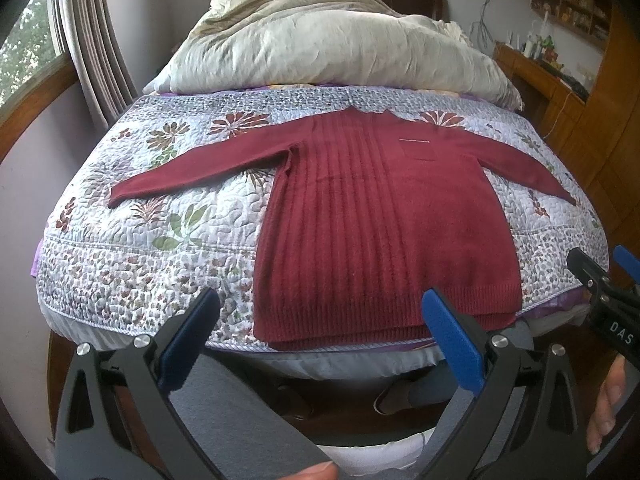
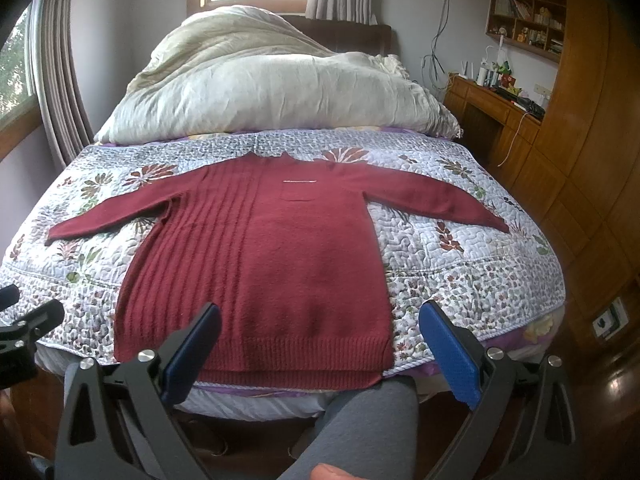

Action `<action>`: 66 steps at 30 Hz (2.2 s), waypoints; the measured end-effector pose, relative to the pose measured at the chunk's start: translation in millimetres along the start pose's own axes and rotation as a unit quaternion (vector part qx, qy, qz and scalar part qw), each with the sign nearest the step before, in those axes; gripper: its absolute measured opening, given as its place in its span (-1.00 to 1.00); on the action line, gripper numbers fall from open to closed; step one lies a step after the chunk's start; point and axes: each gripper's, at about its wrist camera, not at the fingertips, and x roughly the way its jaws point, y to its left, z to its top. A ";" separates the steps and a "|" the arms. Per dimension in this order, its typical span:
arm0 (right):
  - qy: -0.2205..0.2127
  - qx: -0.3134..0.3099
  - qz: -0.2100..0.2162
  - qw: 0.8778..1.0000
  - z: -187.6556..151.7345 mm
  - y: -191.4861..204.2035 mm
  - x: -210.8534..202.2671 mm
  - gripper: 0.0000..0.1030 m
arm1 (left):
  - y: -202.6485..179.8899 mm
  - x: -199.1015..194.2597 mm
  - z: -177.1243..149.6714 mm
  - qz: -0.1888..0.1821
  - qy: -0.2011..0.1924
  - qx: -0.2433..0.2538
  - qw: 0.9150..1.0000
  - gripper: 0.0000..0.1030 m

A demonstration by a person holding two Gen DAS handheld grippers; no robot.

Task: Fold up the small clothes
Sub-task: 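Reach the right tool to a sleeve cuff and close on it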

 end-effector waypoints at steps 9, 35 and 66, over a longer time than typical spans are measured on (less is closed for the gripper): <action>0.005 -0.001 -0.002 1.000 5.6 -5.9 11.7 0.93 | -6.0 10.1 6.2 -0.001 0.006 0.003 1.000 0.95; 0.000 0.641 0.196 0.742 1.0 -439.8 287.0 0.64 | -72.1 61.7 22.4 -0.191 -0.066 0.049 0.978 0.95; -0.020 0.565 0.110 0.817 79.8 -472.1 366.2 -0.79 | -62.4 153.9 47.4 -0.282 0.069 -0.060 0.955 0.95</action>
